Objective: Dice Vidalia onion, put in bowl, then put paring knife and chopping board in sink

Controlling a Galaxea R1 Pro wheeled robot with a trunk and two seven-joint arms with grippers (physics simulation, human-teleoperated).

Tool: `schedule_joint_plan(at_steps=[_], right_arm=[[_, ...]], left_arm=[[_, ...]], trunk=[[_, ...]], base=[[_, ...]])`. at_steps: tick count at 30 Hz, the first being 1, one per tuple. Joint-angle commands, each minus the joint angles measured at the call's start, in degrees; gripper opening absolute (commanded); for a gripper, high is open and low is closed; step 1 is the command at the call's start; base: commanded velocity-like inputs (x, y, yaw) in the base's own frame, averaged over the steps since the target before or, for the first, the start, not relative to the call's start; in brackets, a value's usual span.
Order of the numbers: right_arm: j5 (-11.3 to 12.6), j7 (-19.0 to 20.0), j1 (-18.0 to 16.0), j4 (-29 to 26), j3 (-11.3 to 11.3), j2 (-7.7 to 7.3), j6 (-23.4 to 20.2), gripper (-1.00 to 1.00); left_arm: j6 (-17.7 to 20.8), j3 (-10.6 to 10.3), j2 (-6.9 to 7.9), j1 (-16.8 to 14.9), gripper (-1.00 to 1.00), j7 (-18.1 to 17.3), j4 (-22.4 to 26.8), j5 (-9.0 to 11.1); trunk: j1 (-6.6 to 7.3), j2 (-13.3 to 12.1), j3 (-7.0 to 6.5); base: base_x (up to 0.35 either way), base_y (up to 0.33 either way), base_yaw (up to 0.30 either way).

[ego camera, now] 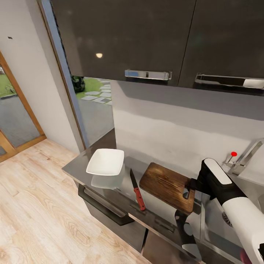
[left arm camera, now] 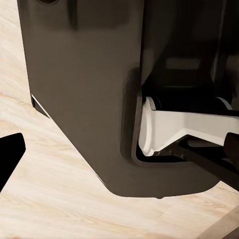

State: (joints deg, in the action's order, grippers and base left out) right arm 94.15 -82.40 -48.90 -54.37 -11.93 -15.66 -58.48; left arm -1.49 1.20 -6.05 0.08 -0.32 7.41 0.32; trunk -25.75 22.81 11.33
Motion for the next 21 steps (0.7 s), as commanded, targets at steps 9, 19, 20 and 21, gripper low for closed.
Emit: schedule_joint_plan(at_steps=[9,19,20,21], right_arm=[[0.60,-0.57,-0.06,-0.03,-0.20,-0.07,-0.58,1.00],[0.67,-0.65,-0.11,-0.04,-0.20,-0.14,-0.58,1.00],[0.68,-0.65,-0.12,-0.04,-0.20,-0.15,-0.58,1.00],[0.68,-0.63,-0.11,-0.04,-0.20,-0.15,-0.58,1.00]], left_arm=[[-0.10,0.12,-0.01,0.01,1.00,-0.03,0.06,0.03],[-0.10,0.12,-0.01,0.01,1.00,-0.03,0.06,0.03],[-0.10,0.12,-0.01,0.01,1.00,-0.03,0.06,0.03],[-0.10,0.12,-0.01,0.01,1.00,-0.03,0.06,0.03]], trunk=[[-0.03,0.11,-0.30],[-0.03,0.11,-1.21],[-0.03,0.11,-1.30],[-0.03,0.11,-1.39]], base=[[0.000,0.000,0.000],[0.000,0.000,0.000],[0.000,0.000,0.000],[0.000,0.000,0.000]])
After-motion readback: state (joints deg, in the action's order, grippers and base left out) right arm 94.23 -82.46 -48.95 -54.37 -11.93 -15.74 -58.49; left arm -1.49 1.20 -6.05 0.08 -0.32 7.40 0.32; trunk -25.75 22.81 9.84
